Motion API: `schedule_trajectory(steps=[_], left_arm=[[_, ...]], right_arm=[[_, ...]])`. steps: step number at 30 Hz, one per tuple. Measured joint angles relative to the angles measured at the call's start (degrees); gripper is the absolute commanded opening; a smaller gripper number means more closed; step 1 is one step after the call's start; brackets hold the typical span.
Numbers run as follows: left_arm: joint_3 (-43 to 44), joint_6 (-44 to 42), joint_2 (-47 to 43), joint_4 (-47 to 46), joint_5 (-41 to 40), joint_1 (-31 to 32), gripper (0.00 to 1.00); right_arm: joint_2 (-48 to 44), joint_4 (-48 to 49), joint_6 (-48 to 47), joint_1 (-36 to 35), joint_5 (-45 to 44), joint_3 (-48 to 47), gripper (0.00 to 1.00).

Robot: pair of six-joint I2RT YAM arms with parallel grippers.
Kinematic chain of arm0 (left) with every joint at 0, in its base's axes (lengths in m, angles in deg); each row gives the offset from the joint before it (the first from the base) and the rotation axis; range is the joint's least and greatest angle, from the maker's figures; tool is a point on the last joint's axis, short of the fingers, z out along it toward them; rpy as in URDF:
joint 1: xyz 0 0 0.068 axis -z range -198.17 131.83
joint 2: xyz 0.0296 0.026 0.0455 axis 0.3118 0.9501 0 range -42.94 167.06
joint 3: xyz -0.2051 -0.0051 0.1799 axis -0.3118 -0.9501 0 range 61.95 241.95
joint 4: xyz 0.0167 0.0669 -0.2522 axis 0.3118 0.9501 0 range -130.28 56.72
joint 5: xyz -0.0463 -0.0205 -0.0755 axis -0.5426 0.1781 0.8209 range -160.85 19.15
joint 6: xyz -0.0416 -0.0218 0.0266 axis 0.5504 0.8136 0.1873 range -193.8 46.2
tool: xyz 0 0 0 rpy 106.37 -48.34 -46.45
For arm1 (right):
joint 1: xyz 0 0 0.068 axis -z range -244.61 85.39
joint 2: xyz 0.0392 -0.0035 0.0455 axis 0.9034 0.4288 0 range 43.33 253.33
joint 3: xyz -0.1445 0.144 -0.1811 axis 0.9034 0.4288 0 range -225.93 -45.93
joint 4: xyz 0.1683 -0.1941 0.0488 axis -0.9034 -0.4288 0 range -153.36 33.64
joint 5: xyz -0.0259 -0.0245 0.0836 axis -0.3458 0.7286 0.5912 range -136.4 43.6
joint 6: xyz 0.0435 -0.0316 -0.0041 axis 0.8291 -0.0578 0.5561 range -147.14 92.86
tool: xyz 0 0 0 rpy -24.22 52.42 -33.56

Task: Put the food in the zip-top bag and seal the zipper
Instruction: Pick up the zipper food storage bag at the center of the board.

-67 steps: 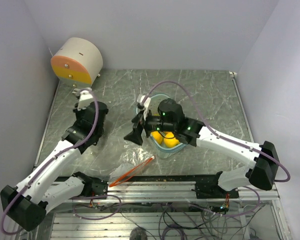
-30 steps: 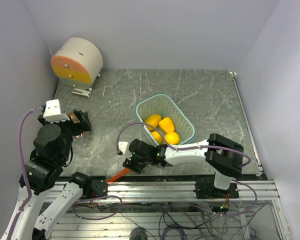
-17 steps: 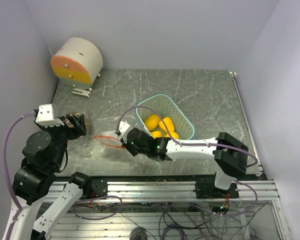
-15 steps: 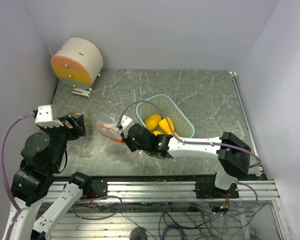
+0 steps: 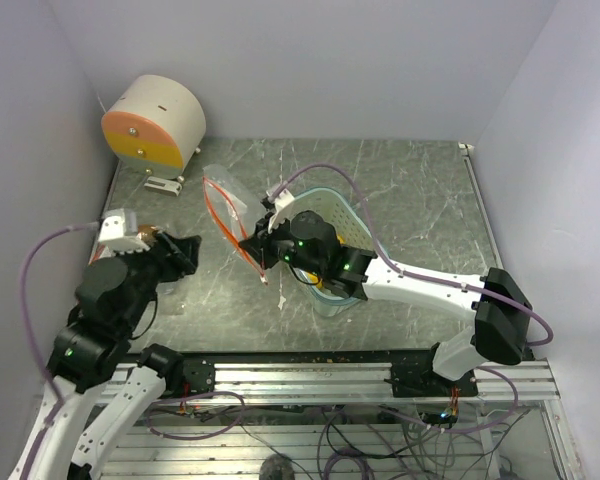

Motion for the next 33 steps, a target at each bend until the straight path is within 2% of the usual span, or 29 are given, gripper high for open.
schedule_trajectory(steps=[3, 10, 14, 21, 30, 32, 33], left_arm=[[-4.7, 4.4, 3.1, -3.8, 2.8, 0.0, 0.83], [-10.1, 11.2, 9.8, -13.7, 6.9, 0.0, 0.80], [-10.8, 13.7, 12.2, -20.2, 7.6, 0.0, 0.73], [-12.2, 15.4, 16.3, -25.7, 8.2, 0.0, 0.49], [-13.6, 15.1, 15.6, -25.8, 8.0, 0.0, 0.49], [-13.7, 14.8, 15.0, -25.7, 7.6, 0.0, 0.46], [-13.8, 14.5, 14.9, -25.8, 7.4, 0.0, 0.40]], right_arm=[[0.0, 0.4, 0.0, -0.1, 1.8, 0.0, 0.00], [-0.7, 1.0, -0.8, -0.1, 3.6, 0.1, 0.00], [-1.6, 1.1, -1.3, -0.1, 4.6, 0.2, 0.00], [-2.1, 1.5, -1.7, -0.1, 5.0, 1.3, 0.00], [-3.0, 1.5, -1.6, -0.1, 3.9, 2.5, 0.00], [-3.2, 1.5, -1.6, -0.1, 3.9, 2.5, 0.00], [-3.3, 1.5, -1.6, -0.1, 3.9, 2.5, 0.00]])
